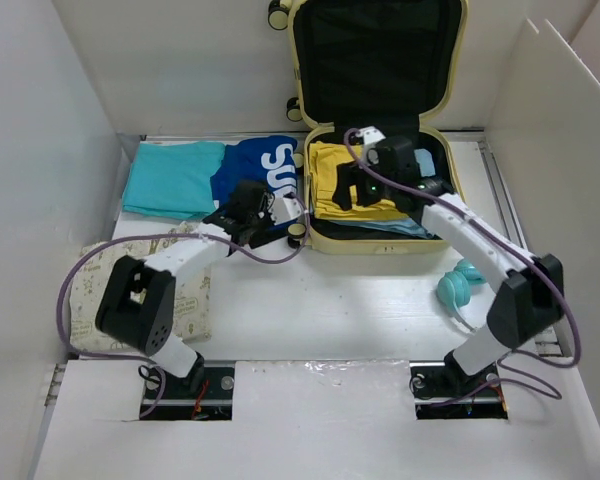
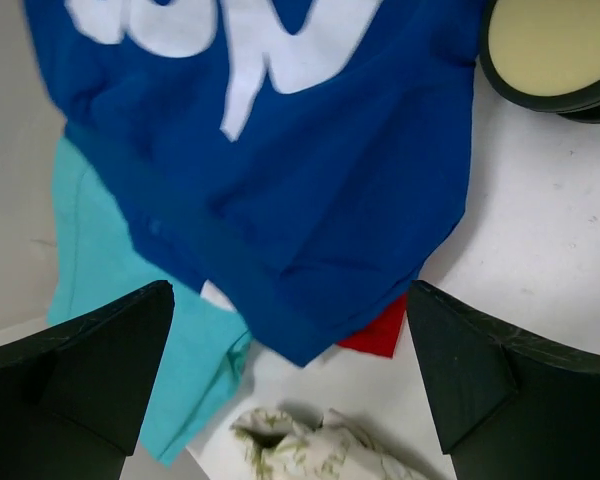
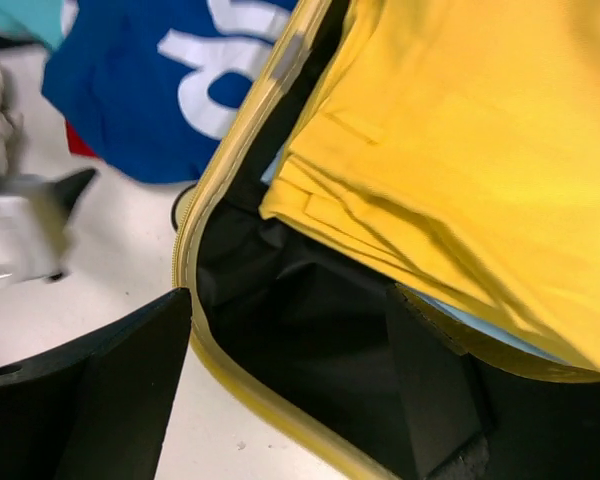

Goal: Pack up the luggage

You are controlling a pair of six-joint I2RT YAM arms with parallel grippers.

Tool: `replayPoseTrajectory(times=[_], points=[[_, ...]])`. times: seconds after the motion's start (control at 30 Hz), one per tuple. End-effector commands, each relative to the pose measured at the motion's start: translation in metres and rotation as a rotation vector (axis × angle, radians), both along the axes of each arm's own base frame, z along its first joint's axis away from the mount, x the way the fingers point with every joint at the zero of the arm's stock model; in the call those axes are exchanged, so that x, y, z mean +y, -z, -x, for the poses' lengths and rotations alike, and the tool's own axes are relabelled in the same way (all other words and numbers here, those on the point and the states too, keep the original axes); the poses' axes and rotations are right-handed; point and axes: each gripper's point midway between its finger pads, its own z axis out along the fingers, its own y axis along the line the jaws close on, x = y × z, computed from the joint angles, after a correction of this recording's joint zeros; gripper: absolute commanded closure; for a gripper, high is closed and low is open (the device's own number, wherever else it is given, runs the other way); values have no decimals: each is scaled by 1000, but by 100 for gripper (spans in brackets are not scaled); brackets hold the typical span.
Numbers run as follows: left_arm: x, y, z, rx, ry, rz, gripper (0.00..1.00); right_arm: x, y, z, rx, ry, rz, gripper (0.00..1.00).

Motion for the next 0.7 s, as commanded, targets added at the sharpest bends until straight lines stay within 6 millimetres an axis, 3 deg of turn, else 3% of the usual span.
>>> replayPoseTrajectory(times=[0.0,0.2,0.4,0.43,0.47,0.5,0.57,0.6,0.67], points=[[-10,2,-22,-82,71,-20,0,-23,-63,0,-150,70,-73,18],[-17,37,-24,45,191,-25,0,-57,-72,3,-165,146,-64,18],[-10,83,-27,157,134,-68,0,-69,-76,1,-168,178,-56,18],[-9,80,-30,159,132,-60,0,-69,-70,1,-155,173,-41,18],[-13,89,-14,233,170,-42,0,-72,-75,-2,-165,182,-45,18],[-12,85,-15,258,177,-15,0,-74,-73,-1,-159,190,-36,18],[-19,84,3,325,259,22,0,-75,-75,-1,-162,185,-28,18],[-11,84,14,367,273,8,0,-76,-75,-2,-165,194,-23,18],[-9,84,18,365,316,-27,0,-77,-68,-2,-151,189,-7,18]])
